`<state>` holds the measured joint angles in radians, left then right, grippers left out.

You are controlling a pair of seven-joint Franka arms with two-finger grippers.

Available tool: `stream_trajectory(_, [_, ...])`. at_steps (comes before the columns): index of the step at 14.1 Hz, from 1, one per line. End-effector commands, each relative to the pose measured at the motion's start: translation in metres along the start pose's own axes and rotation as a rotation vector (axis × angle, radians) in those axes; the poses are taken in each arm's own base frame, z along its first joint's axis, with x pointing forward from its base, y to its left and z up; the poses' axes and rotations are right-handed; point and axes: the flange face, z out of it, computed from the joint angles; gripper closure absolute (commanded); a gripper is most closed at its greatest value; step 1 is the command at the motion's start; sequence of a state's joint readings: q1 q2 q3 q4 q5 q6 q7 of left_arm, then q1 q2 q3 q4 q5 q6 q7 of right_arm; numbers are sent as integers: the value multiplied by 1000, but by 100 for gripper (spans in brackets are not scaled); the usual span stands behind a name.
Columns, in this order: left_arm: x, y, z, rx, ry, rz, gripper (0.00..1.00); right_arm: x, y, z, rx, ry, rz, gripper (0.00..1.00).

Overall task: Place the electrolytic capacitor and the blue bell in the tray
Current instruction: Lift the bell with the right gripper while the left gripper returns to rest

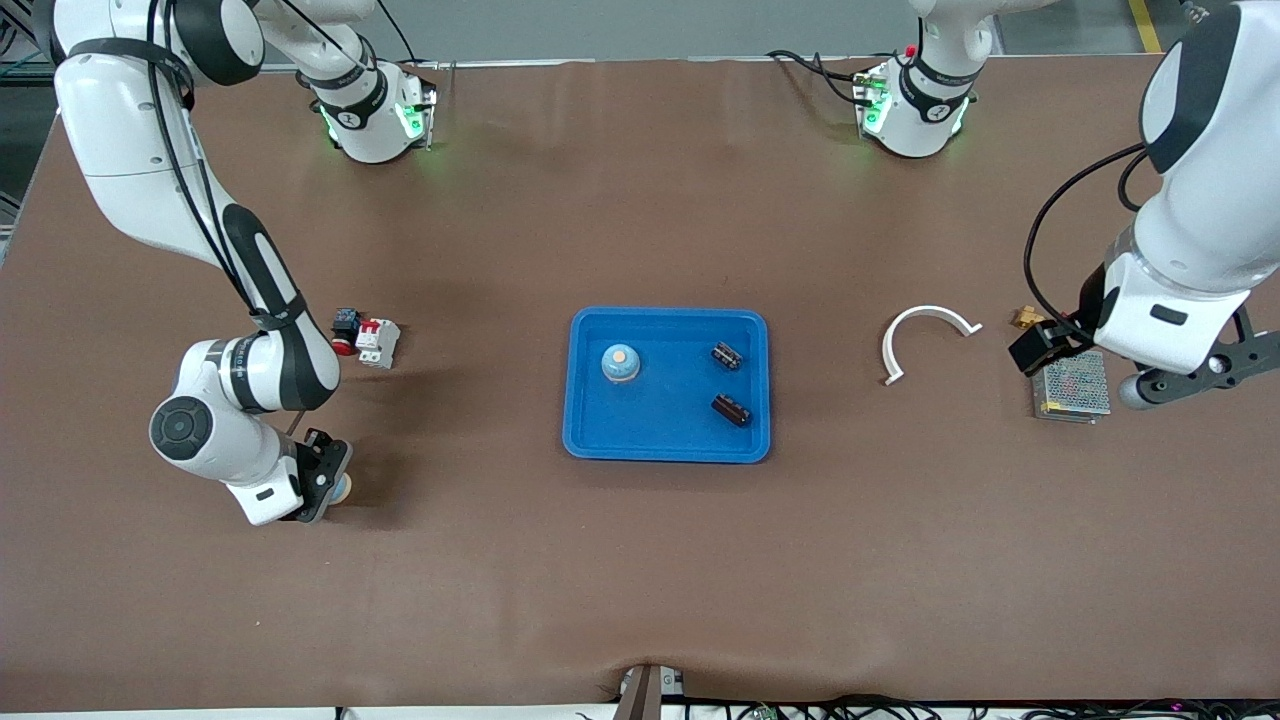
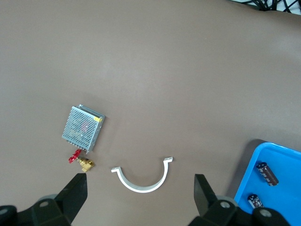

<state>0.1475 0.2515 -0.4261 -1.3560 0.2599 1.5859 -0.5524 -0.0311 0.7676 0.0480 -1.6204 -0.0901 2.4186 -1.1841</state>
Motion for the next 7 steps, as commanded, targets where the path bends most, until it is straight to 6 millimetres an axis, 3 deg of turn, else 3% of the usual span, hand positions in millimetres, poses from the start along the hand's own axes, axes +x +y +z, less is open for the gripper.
stream_trajectory(1, [-11,-6,-26,-54,-9,6,0,4,0,-3,16,42,37,54])
stream_trajectory(2, [-16,-20,-43,-76,8,12,0,7,1,-6,14,52,48,54])
stream_trajectory(3, [-22,-21,-53,-115,7,63,0,11,5,-14,3,59,50,54])
stream_trajectory(4, [-23,-39,-64,-134,18,93,0,13,6,-19,11,57,64,54])
stream_trajectory(7, [-30,-78,-82,-123,38,244,0,29,12,-41,41,43,118,54])
